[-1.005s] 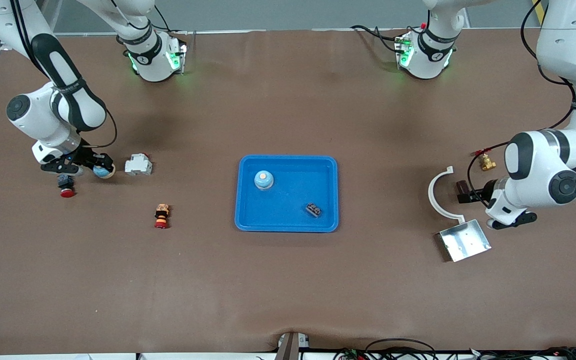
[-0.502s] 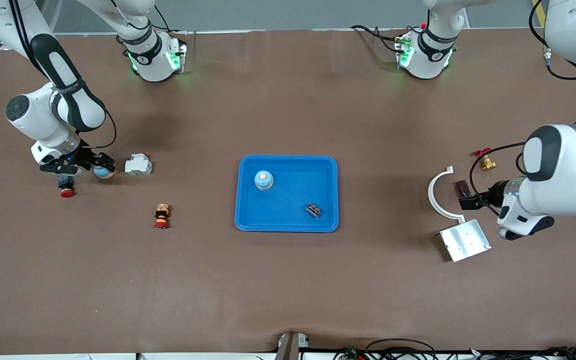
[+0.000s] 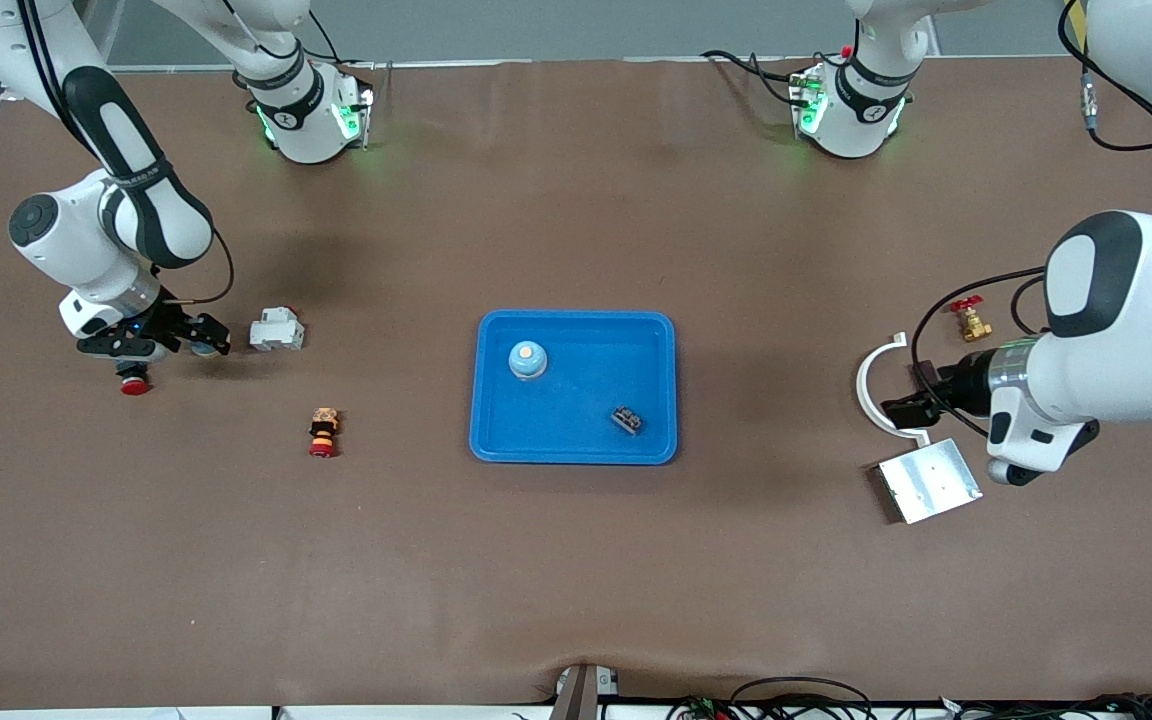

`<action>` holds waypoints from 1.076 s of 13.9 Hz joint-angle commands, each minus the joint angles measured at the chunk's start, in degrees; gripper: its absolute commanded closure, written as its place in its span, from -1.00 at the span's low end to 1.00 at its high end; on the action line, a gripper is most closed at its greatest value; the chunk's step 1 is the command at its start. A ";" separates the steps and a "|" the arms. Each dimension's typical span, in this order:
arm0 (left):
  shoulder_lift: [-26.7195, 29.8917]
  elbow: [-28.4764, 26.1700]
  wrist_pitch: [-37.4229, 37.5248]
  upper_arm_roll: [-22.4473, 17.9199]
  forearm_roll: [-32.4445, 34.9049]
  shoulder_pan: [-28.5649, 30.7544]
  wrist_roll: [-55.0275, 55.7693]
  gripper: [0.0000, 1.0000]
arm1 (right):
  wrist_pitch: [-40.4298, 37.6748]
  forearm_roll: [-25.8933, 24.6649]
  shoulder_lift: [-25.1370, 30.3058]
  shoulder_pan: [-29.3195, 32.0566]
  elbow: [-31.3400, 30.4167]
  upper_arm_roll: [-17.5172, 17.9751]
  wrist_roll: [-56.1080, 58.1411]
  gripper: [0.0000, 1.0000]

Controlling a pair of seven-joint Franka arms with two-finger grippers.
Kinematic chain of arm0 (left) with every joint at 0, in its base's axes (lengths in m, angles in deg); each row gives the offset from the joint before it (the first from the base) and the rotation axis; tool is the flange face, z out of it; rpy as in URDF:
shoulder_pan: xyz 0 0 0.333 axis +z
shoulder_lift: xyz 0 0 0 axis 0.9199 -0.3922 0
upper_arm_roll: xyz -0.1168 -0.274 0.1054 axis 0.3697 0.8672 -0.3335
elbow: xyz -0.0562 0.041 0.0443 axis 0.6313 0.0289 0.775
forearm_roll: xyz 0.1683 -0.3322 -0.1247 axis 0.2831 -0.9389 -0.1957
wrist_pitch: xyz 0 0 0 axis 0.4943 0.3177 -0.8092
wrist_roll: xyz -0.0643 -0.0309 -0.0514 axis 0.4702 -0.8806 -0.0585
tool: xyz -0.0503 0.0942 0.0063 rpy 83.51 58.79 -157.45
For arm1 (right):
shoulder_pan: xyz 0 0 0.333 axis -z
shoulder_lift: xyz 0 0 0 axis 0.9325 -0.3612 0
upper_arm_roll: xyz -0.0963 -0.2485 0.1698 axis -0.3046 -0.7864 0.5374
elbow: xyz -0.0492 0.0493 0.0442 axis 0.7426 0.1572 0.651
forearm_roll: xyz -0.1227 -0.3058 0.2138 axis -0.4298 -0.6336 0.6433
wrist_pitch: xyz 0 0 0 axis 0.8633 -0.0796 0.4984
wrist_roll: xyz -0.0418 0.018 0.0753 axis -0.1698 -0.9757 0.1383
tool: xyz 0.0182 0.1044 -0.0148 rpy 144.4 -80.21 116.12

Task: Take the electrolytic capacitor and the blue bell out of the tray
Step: 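Set the bell beside the white block while the left gripper returns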

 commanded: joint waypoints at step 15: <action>-9.34 5.77 -18.80 5.90 -0.99 -13.90 35.33 -1.00 | -10.01 0.83 4.51 -20.14 5.25 -0.59 -30.06 -1.00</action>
